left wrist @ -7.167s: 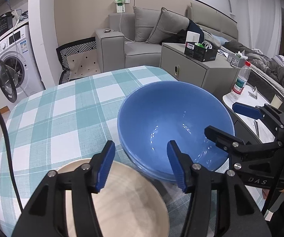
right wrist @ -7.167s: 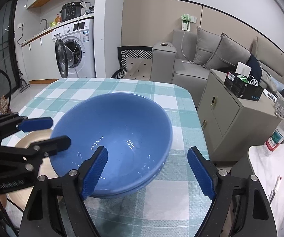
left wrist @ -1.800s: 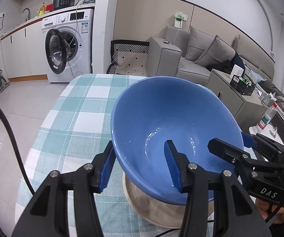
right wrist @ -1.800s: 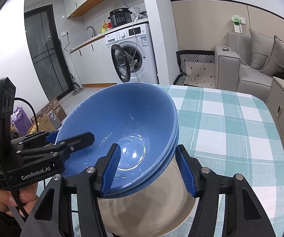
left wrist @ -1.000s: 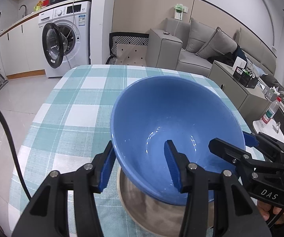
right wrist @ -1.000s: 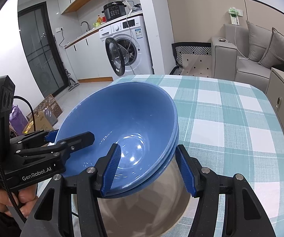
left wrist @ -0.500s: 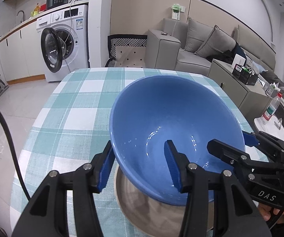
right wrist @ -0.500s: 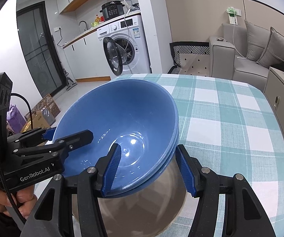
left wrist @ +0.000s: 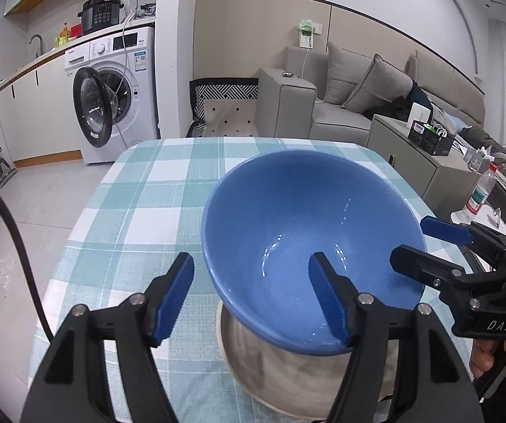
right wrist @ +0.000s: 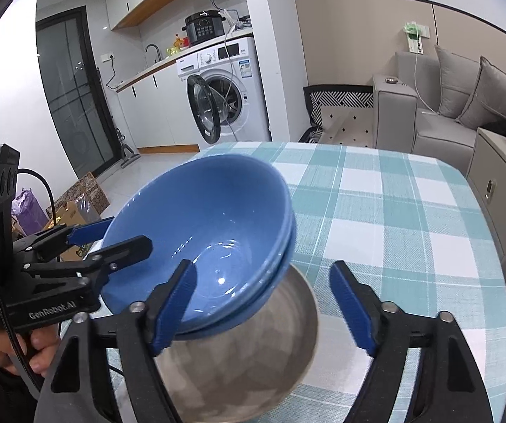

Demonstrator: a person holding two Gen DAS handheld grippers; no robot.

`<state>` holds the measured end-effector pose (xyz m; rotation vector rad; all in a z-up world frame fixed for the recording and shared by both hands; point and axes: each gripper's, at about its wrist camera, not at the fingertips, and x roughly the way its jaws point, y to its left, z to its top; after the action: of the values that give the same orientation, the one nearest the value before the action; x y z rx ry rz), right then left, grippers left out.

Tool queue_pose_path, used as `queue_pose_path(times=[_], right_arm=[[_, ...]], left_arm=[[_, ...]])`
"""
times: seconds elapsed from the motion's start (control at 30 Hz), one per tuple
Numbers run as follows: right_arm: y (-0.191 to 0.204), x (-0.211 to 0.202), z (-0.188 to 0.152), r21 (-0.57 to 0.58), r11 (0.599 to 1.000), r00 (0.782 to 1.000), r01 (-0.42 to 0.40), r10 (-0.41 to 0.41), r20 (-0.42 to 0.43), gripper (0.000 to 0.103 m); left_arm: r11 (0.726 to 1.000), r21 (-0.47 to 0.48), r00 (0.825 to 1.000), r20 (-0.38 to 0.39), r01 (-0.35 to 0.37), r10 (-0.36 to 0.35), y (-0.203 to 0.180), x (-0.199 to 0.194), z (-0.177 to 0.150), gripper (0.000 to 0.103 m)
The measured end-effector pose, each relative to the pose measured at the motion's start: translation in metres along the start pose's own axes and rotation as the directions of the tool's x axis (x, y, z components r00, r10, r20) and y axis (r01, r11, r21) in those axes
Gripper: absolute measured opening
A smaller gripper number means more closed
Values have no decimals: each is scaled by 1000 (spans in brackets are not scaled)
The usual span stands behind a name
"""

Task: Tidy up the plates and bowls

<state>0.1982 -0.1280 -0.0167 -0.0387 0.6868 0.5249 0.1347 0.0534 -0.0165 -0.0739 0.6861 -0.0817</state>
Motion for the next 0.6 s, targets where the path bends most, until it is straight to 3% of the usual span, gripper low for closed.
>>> queue_pose_path(times=[0.1,0.53,0.6], right_arm=[[0,-5,1,-2,1000,1000,-6,6,8,86],[31,-69,-5,-107,993,995,-43,52,84,92],[37,-84,-7,-122,991,993,-44,57,101,96]], left_arm=[[1000,-4,1000,21,0,1,0,-9,1,78],[999,43,993,118,4,-9,-13,-92,-15,86],[999,41,992,130,-3,-2,-14,-109,-18,96]])
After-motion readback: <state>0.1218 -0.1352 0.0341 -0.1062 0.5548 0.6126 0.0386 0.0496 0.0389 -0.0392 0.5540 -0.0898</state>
